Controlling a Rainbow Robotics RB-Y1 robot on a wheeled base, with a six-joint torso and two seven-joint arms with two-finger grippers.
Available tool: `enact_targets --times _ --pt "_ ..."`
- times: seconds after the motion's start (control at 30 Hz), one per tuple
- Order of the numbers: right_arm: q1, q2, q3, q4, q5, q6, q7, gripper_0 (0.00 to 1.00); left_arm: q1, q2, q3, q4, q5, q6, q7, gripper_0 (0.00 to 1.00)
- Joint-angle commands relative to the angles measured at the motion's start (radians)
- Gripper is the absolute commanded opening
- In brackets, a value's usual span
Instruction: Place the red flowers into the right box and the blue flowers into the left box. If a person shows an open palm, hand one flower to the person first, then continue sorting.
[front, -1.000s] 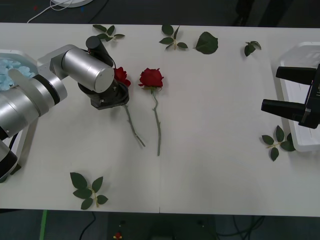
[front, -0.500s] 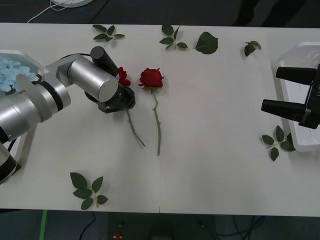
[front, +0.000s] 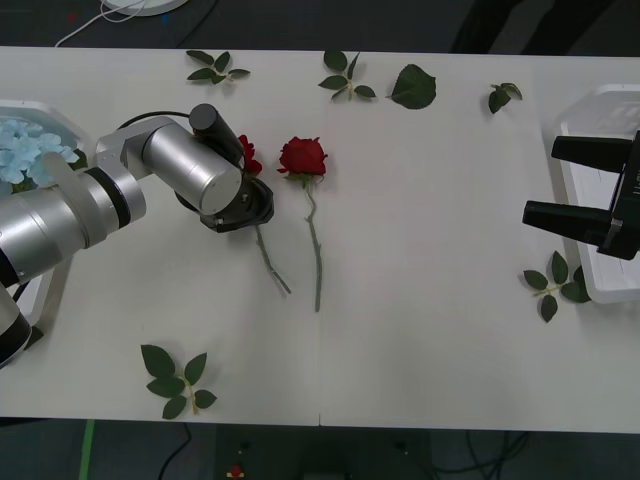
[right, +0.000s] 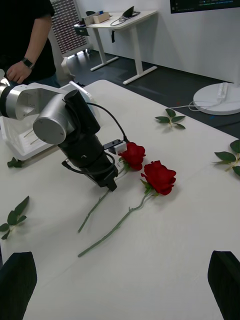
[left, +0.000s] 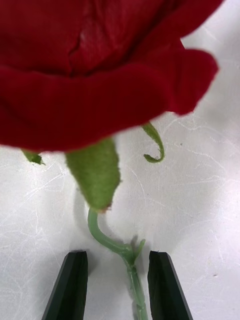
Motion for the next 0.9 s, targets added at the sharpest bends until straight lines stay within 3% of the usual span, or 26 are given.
enact_targets --times 0.03,0.3,0.37,0.4,0.9 --pt "0.019 -0.045 -0.009 -0.021 -0.018 -0.012 0.044 1.0 0.011 -0.026 -0.057 -0.006 -0.004 -0.011 0.053 0.32" --pt "0.019 -0.046 -0.009 -0.021 -0.018 -0.014 0.042 1.0 0.011 -0.026 -0.09 -0.005 -0.039 -0.011 0.051 0.29" --pt "0.019 -0.046 -0.01 -0.021 -0.018 -0.015 0.044 1.0 0.011 -0.027 -0.094 -0.006 -0.05 -0.011 0.05 0.14" --pt "0.019 -0.046 -0.009 -0.021 -0.018 -0.015 0.042 1.0 0.011 -0.027 -0.097 -0.005 -0.059 -0.011 0.047 0.0" --pt "0.019 -0.048 -0.009 -0.021 -0.018 -0.021 0.044 1.0 -0.015 -0.072 -0.106 0.038 -0.099 -0.011 0.05 0.0"
